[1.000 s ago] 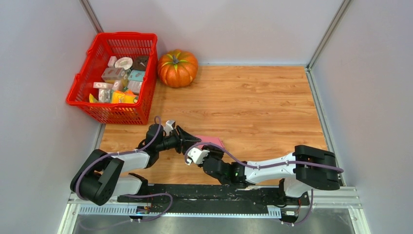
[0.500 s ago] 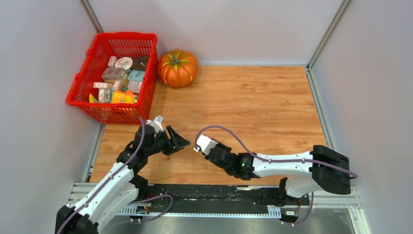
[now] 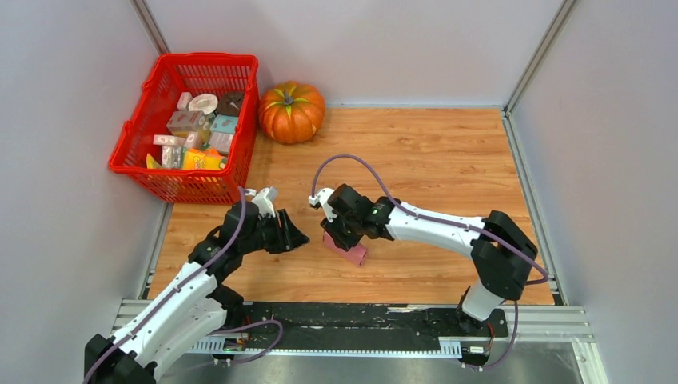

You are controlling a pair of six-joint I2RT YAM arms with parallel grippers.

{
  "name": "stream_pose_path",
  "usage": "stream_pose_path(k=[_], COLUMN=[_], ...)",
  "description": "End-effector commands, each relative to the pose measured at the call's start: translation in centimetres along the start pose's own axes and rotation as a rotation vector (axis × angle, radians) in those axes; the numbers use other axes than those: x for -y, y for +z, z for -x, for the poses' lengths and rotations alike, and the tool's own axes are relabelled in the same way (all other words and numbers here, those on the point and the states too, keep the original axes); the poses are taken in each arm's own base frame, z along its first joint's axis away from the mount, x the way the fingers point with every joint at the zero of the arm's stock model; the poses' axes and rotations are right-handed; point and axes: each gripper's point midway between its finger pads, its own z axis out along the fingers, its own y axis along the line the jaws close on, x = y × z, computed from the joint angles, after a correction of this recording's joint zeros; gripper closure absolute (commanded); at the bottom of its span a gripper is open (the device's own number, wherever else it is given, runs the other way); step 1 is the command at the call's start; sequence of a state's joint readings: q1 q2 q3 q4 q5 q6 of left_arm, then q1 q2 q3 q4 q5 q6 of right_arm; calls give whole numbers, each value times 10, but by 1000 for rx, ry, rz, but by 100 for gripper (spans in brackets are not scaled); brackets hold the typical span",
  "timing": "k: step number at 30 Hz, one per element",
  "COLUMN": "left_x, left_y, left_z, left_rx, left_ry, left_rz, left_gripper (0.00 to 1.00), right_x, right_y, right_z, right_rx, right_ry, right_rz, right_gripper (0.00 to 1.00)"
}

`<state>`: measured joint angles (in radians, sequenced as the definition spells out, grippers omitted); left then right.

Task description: Fold the paper box

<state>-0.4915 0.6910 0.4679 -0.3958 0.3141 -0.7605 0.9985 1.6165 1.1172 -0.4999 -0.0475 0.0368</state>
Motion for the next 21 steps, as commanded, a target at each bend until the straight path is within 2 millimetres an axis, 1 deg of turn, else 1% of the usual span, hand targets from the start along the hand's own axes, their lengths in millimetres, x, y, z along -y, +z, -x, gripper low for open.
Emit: stream_pose_path(k=[1, 2, 3, 4, 6, 7, 9, 10, 11, 12, 13, 14, 15, 16, 18, 21], left_x=[17, 15, 17, 16, 20, 18, 20, 20, 23, 26, 27, 29, 31, 33, 38, 41], left_y=[3, 4, 5, 8, 11, 14, 21, 23, 25, 30, 33, 34, 38, 40, 45, 52], left_z=[28, 31, 35, 36, 42, 42, 45, 45, 45, 47, 48, 48, 50, 51, 52, 50], left_rx=[79, 89, 104, 104, 124, 113, 100, 94, 82, 84, 81, 76, 77, 76, 63, 29], left_ry=[100, 101, 106, 105, 119, 123, 133, 144, 146, 153, 154, 154, 156, 157, 161, 178], left_rz=[-28, -16, -20, -13, -32, -25, -27, -30, -44, -58, -68, -79, -88, -99, -119, -127], left_gripper=[52, 56, 57, 57, 58, 58, 58, 58, 59, 59, 60, 62, 62, 62, 62, 60], right_x=[-23, -23, -23, -21, -20, -18, -18, -16, -16, -15, -15, -14, -14, -15, -13, -15], right_y=[4, 3, 3, 4, 5, 6, 7, 8, 10, 11, 11, 14, 14, 14, 15, 15], right_z=[-20, -18, -17, -16, -16, -18, -20, -18, -24, -25, -21, -28, -28, -25, -29, -28], right_rx=[-121, -115, -107, -104, -97, -92, -83, -63, -68, -64, -38, -44, -36, -16, -14, -9], right_ry=[54, 55, 52, 52, 45, 45, 38, 39, 40, 41, 38, 38, 40, 34, 35, 30], right_rz=[108, 106, 108, 97, 89, 82, 85, 82, 80, 79, 79, 77, 77, 81, 75, 87], right_gripper=[68, 66, 66, 65, 65, 65, 68, 70, 73, 74, 74, 75, 76, 76, 78, 78])
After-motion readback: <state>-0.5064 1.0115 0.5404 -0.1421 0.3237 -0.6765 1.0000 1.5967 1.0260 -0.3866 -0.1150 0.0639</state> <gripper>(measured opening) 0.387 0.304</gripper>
